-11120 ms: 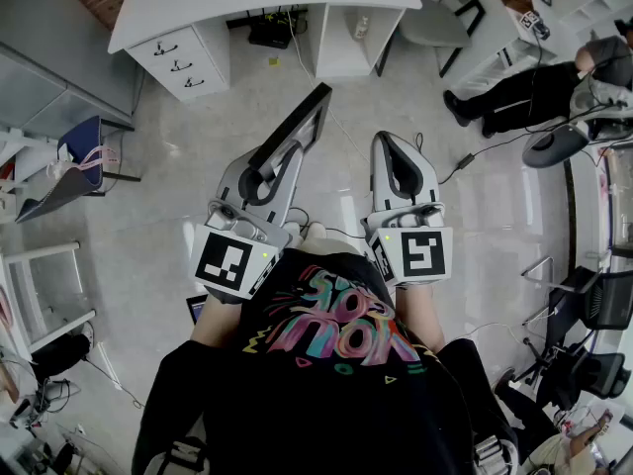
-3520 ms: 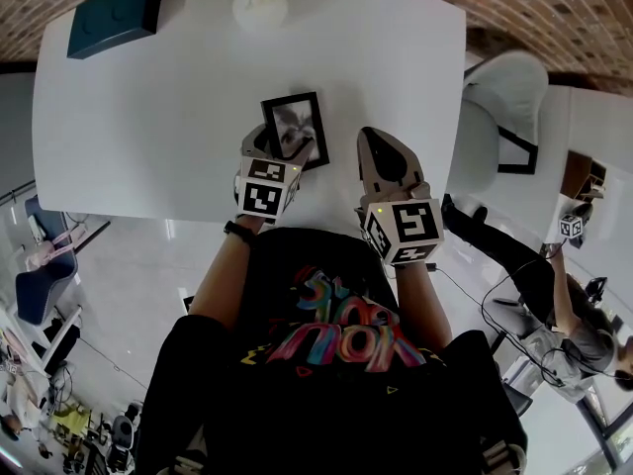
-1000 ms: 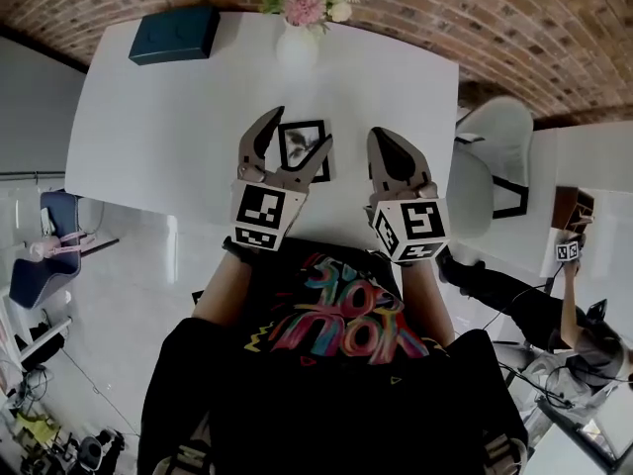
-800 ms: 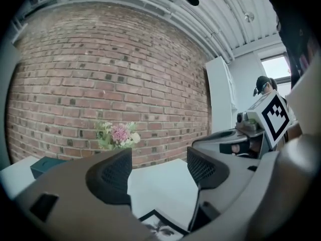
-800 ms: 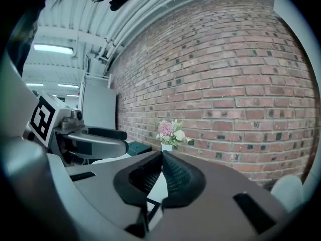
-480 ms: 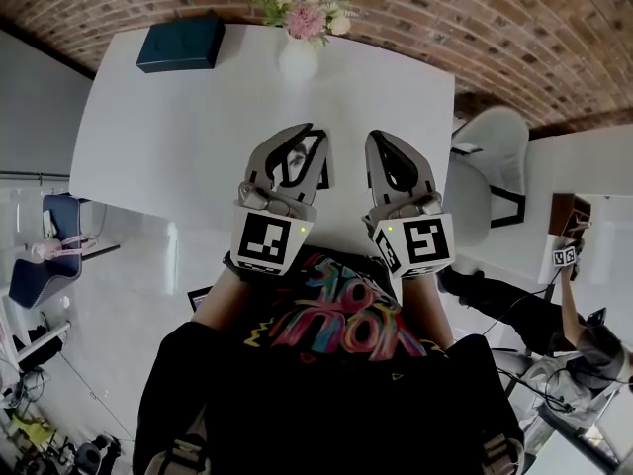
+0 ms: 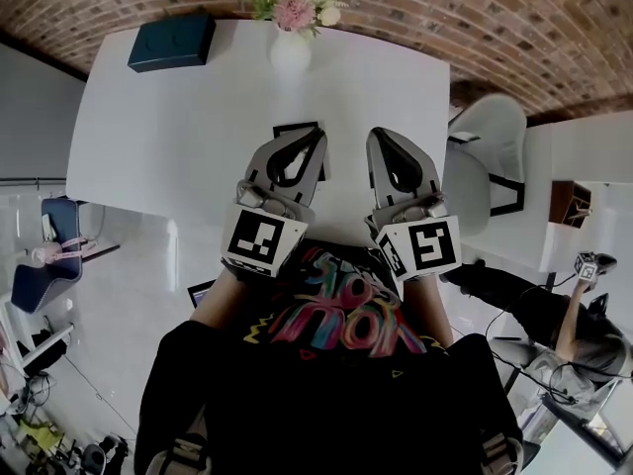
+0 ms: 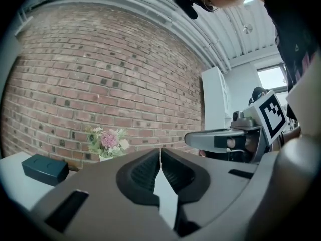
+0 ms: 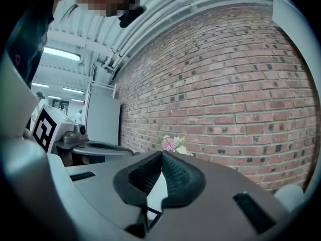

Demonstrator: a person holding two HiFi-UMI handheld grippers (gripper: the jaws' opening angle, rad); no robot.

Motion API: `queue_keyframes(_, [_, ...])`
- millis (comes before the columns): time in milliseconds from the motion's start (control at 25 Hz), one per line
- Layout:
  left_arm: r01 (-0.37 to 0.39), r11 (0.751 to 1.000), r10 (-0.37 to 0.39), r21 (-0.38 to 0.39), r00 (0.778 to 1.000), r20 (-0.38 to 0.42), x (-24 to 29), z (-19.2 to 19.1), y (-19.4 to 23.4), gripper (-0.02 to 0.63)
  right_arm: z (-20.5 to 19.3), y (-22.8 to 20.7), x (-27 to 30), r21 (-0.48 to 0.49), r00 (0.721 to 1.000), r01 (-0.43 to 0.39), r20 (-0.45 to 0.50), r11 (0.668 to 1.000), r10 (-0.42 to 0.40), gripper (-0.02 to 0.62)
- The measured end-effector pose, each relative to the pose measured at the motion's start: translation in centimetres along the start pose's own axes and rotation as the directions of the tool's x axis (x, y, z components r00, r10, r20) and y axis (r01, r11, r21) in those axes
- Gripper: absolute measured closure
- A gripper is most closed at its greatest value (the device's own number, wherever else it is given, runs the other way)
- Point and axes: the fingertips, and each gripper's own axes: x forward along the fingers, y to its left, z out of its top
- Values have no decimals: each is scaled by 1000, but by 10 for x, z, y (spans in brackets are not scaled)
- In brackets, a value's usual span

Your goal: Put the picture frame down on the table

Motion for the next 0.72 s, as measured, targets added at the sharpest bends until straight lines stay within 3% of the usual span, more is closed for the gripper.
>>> queue_keyframes(720, [-1,1000,0,27,1000,13,2,0,-1,581,-2,4,1,0,999,-42,-7,999,42,575])
